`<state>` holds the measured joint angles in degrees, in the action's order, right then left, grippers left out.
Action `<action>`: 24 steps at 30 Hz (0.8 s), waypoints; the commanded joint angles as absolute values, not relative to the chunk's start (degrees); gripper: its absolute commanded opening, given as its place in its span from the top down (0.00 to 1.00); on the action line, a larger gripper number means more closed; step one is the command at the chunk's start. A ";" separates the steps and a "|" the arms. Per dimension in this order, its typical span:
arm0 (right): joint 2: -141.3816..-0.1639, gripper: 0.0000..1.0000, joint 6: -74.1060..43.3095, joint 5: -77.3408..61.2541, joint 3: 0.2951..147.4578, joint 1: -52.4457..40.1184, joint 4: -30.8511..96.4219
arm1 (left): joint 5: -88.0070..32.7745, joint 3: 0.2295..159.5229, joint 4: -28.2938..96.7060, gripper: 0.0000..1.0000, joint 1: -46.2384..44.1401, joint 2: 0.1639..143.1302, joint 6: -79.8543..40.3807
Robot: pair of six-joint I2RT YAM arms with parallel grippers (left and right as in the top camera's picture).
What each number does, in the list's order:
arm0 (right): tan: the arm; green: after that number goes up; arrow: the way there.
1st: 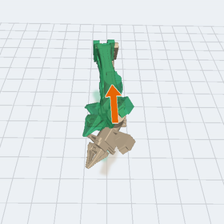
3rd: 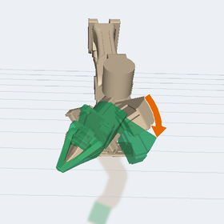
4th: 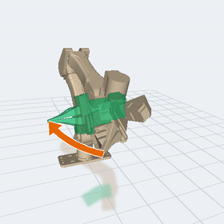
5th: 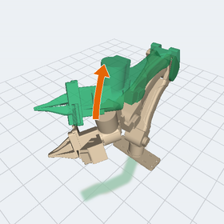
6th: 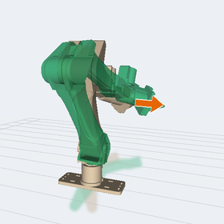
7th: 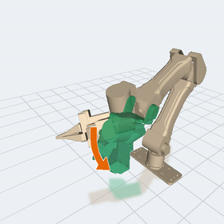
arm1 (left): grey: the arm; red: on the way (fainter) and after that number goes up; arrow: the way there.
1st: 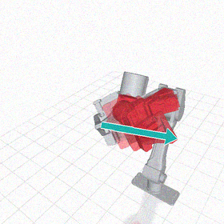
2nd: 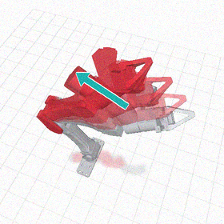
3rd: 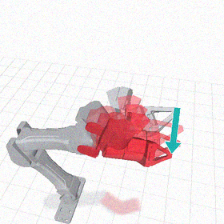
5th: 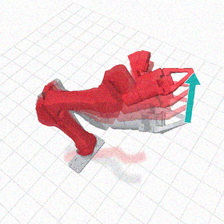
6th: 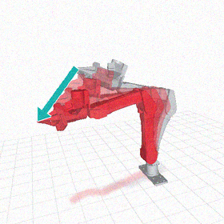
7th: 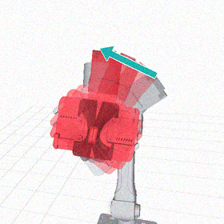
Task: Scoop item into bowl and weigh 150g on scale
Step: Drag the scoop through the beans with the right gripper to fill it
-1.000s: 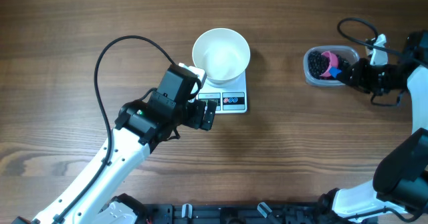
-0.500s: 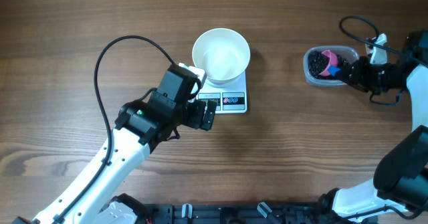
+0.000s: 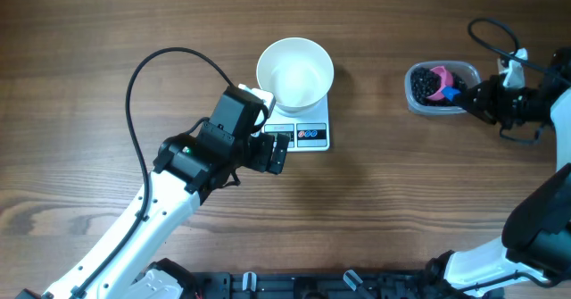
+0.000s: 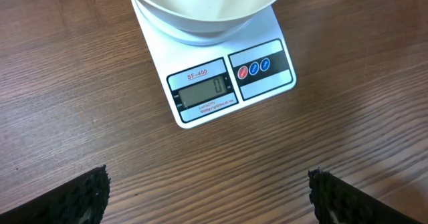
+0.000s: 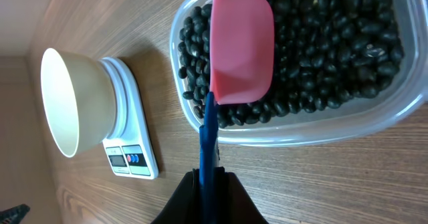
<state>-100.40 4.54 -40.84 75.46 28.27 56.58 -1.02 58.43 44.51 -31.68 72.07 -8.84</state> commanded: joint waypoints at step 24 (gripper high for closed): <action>-101.69 0.96 7.70 -59.94 75.24 40.84 63.75 | -1.48 57.63 44.36 0.00 -31.22 72.18 -8.12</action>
<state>-100.62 4.84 -56.05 75.46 40.60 62.72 -1.02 58.43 44.51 -31.68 72.07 -8.84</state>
